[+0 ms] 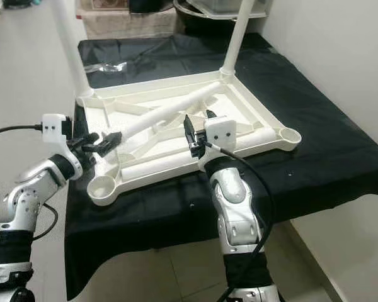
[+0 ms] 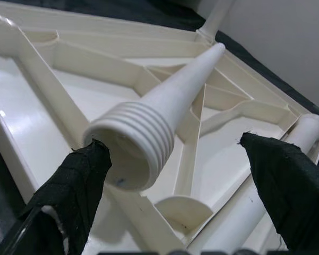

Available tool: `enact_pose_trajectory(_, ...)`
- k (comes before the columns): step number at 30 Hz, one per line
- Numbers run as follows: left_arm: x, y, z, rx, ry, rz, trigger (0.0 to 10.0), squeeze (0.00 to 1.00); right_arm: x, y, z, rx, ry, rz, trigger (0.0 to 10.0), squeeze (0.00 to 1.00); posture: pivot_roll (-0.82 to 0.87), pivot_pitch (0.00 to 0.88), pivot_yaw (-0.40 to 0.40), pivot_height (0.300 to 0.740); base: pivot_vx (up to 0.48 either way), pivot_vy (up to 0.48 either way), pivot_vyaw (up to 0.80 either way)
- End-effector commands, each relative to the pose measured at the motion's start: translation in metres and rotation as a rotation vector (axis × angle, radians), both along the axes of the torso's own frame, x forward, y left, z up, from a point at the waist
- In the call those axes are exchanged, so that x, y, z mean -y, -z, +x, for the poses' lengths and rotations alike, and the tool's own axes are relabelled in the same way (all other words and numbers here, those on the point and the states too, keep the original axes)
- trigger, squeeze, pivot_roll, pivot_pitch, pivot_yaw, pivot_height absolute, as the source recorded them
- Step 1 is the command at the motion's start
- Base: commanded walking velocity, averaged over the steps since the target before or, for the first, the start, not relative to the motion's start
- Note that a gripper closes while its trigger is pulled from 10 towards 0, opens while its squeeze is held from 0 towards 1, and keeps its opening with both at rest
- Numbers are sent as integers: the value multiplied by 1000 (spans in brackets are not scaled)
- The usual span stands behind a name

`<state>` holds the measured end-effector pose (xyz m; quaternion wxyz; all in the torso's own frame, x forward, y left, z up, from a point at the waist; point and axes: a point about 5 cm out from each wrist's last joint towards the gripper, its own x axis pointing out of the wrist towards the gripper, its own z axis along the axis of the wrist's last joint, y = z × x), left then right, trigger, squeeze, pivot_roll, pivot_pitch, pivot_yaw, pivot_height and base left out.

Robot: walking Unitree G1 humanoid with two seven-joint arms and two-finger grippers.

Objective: Building children table

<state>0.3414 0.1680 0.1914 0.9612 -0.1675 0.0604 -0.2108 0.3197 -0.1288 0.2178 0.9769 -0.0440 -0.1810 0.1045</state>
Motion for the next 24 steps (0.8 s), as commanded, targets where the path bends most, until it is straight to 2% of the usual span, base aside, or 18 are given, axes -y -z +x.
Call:
enact_pose_trajectory(1,5,1,3,1,19,-24,10000,0,1,2,-1,-14,0,4,10000,0,71,200,-82,740,0,0,0)
enact_pose_trajectory(7,11,1,7,6,38,-18,10000,0,1,1,-2,-14,2,5,10000,0,70,204,-77,740,0,0,0)
enact_pose_trajectory(24,10,7,20,-17,45,-61,10000,0,2,-2,-4,-7,9,9,10000,0,62,222,-70,740,0,0,0)
